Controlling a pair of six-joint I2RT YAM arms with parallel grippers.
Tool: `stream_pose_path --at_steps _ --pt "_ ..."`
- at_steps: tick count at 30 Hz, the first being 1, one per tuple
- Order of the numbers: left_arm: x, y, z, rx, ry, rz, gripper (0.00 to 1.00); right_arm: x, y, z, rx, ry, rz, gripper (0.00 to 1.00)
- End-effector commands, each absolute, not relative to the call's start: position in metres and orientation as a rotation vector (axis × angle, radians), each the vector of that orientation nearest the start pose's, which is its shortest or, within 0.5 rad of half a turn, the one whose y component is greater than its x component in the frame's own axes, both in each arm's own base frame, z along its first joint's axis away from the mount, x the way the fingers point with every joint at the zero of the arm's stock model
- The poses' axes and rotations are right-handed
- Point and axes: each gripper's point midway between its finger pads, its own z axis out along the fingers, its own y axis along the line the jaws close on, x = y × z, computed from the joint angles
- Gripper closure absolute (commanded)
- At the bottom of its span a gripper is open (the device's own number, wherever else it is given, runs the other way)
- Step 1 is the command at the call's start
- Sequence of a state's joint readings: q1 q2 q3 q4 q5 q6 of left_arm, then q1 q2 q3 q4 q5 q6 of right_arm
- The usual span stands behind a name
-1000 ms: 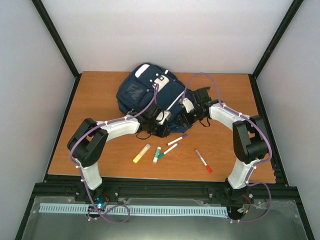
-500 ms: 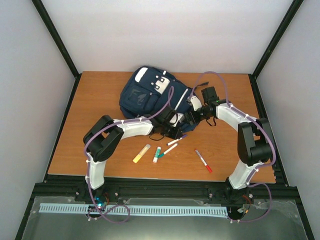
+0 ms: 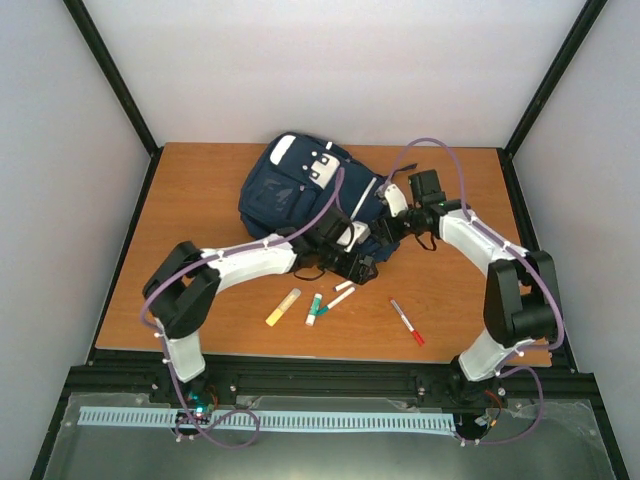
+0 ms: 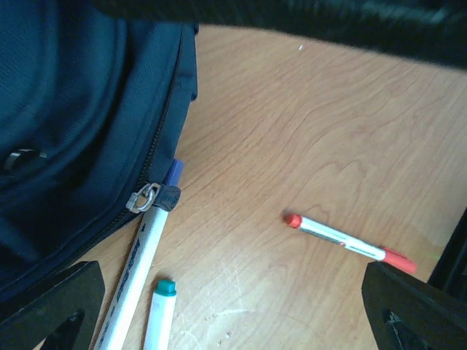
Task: Pack the student bag
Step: Zip the student bag at the center of the board.
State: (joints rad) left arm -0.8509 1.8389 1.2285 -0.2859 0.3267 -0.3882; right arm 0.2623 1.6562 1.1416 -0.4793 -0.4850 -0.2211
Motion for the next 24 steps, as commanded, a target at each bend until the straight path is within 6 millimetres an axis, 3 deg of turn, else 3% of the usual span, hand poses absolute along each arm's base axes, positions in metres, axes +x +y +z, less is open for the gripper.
stream_pose_path --at_steps 1,4,8,14,18,20,22,24 --pt "0.273 -0.374 0.127 0.711 2.519 -0.785 0.0 0.372 0.182 0.164 -0.805 2.252 0.595 0.27" --pt "0.272 -0.362 0.136 0.707 2.544 -0.714 0.0 0.364 0.177 0.192 -0.832 2.181 0.55 0.25" --pt "0.275 -0.338 0.163 0.647 2.51 -0.598 0.0 0.343 0.171 0.212 -0.906 2.132 0.509 0.24" --pt "0.285 -0.3 0.226 0.57 2.333 -0.456 0.0 0.29 0.161 0.196 -1.079 2.13 0.496 0.24" --pt "0.314 -0.262 0.278 0.257 2.252 -0.358 0.0 0.26 0.155 0.176 -1.153 2.177 0.514 0.23" --pt "0.328 -0.248 0.278 0.062 2.338 -0.306 0.0 0.252 0.152 0.172 -1.188 2.174 0.506 0.23" --pt "0.337 -0.272 0.27 0.309 2.394 -0.318 0.0 0.248 0.15 0.17 -1.218 2.152 0.486 0.23" --pt "0.355 -0.277 0.253 0.384 2.426 -0.218 0.0 0.248 0.151 0.166 -1.243 2.13 0.482 0.21"
